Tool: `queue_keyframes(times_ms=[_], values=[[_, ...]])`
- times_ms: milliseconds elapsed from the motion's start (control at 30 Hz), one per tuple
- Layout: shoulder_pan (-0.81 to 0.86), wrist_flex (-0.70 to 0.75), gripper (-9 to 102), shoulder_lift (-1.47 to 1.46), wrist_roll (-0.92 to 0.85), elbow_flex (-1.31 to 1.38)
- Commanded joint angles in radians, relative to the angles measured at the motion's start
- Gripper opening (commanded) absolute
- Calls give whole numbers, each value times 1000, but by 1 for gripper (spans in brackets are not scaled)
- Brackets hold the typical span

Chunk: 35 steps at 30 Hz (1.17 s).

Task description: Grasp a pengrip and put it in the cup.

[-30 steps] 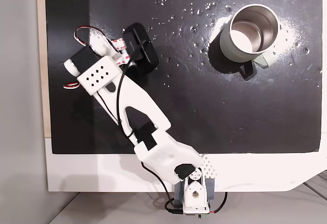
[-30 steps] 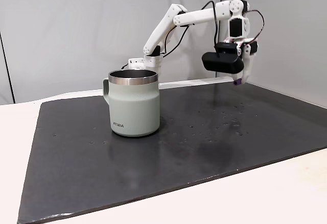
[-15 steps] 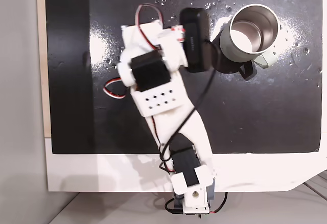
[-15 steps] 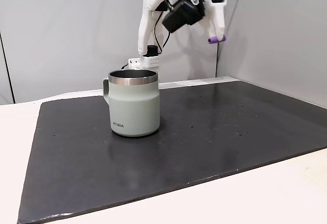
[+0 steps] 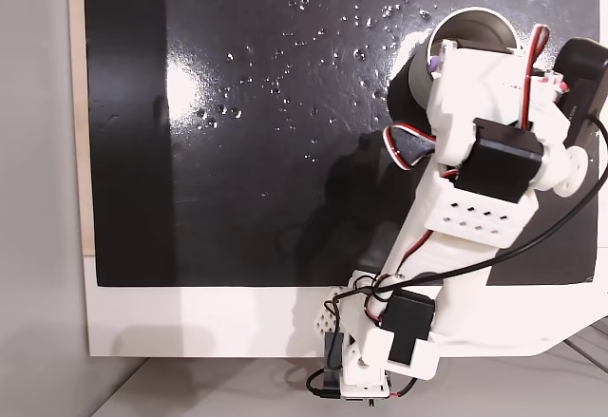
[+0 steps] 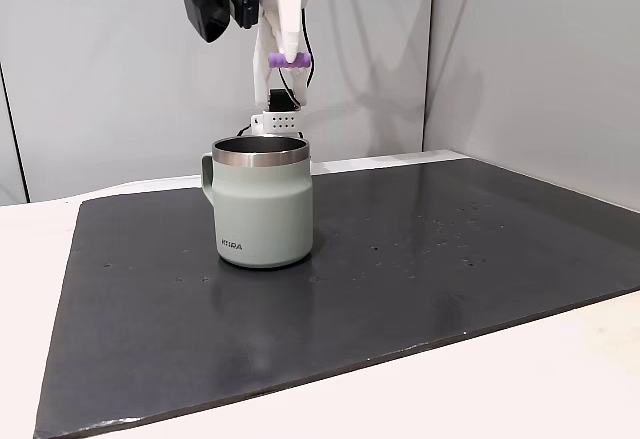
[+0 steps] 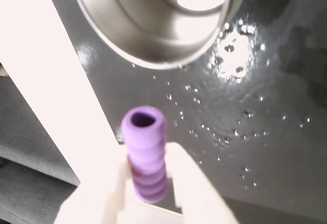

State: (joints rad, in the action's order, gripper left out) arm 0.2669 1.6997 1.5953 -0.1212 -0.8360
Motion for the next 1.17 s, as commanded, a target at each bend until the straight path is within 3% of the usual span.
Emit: queue_keyframes(times_ms=[0,633,833,1133], values=[[63,-43,0,26,-44,5],[94,-129,0,-276,-115,12],[95,-109,21,-276,-103,26],[86,-67,21,-276,-103,63]])
